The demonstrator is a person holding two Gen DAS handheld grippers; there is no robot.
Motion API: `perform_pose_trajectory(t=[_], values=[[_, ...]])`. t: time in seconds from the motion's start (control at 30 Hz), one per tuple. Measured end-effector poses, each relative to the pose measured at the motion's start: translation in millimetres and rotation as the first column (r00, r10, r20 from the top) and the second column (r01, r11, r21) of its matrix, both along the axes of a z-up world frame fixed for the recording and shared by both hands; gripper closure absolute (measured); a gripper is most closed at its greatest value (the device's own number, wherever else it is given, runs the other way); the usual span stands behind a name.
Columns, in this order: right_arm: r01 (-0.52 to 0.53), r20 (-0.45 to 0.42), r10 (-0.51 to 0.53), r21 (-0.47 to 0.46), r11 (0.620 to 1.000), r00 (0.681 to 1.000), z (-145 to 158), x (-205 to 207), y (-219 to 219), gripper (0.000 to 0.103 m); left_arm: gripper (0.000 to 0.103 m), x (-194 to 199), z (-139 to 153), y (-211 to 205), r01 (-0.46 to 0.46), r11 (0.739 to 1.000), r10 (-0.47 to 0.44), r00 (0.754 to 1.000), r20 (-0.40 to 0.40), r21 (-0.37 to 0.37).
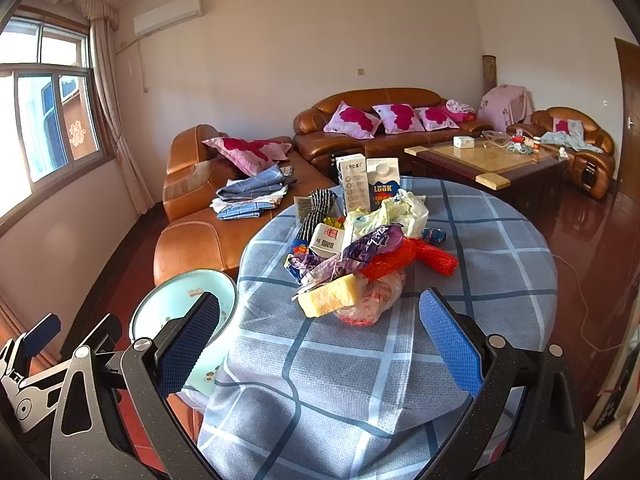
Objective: Collect trash
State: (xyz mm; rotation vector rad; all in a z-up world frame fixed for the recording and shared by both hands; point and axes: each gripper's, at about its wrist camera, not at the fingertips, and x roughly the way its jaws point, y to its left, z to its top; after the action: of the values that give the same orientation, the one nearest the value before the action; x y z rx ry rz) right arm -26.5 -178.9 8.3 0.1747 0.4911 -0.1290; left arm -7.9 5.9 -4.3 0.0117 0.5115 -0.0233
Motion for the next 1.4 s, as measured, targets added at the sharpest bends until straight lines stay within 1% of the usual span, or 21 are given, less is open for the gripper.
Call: perform_pose_trajectory(t=[0.33,0.47,0.63,0.7,0.8,0.97,1.07,1.1,1.17,1.2,1.23,1.33,1.4], values=[[0.001,-0.02,0.0,0.008,1.0,1.0,-9.0,4.7,-3.4,0.005,0.006,6.1,-8.7,-2.8,0.003,1.0,-0.003,1.0,-0.019,0.012],[0.011,-0.036,-0.011,0.013,1.0,0.999,-14.9,10.1,-10.3,0.005,0.006,11.4,-16.2,-5.1,0.02,1.0,-0.02,0.999,-0.04,0.009],[0.064,-0.058,-0.063,0.023,0.998,0.996,-27.3,14.9,-38.0,0.005,0.006,23.3,-29.9,-5.8,0.032,0.999,-0.032,0.996,-0.087,-0.005],[0.104,-0.078,-0.102,0.02,0.994,0.992,-36.4,17.1,-55.6,0.005,0.006,28.5,-36.9,-6.7,0.029,1.0,-0.03,0.994,-0.104,-0.011],[0.147,-0.111,-0.141,0.055,0.988,0.984,-51.4,21.9,-82.9,0.005,0.006,38.0,-51.8,-11.7,0.047,0.999,-0.048,0.99,-0.136,-0.009],[0.177,-0.139,-0.168,0.055,0.983,0.976,-65.4,31.0,-104.5,0.005,0.006,52.4,-70.7,-34.8,0.118,0.993,-0.112,0.979,-0.168,0.026],[0.164,-0.154,-0.152,0.064,0.984,0.976,-69.6,41.6,-113.3,0.006,0.007,62.7,-78.5,-51.1,0.168,0.985,-0.158,0.968,-0.194,0.031],[0.161,-0.152,-0.15,0.066,0.985,0.977,-69.4,44.0,-115.3,0.007,0.007,66.1,-79.2,-56.3,0.183,0.983,-0.173,0.965,-0.197,0.033],[0.158,-0.148,-0.148,0.06,0.986,0.978,-66.7,48.4,-118.2,0.018,0.007,73.5,-79.5,-67.6,0.205,0.978,-0.192,0.961,-0.199,0.046],[0.151,-0.151,-0.142,0.051,0.987,0.978,-66.2,51.9,-118.6,0.027,0.007,77.8,-79.0,-71.6,0.213,0.976,-0.199,0.959,-0.202,0.049],[0.141,-0.159,-0.133,0.04,0.989,0.978,-66.6,56.3,-118.3,0.03,0.007,82.5,-78.7,-76.1,0.22,0.974,-0.206,0.957,-0.204,0.049],[0.133,-0.171,-0.125,0.038,0.99,0.977,-70.1,65.4,-124.1,0.03,0.008,95.7,-71.1,-88.2,0.254,0.967,-0.246,0.948,-0.201,0.011],[0.146,-0.173,-0.137,0.038,0.989,0.975,-72.6,66.4,-130.2,0.03,0.013,102.5,-62.5,-98.2,0.288,0.958,-0.283,0.941,-0.188,0.0]])
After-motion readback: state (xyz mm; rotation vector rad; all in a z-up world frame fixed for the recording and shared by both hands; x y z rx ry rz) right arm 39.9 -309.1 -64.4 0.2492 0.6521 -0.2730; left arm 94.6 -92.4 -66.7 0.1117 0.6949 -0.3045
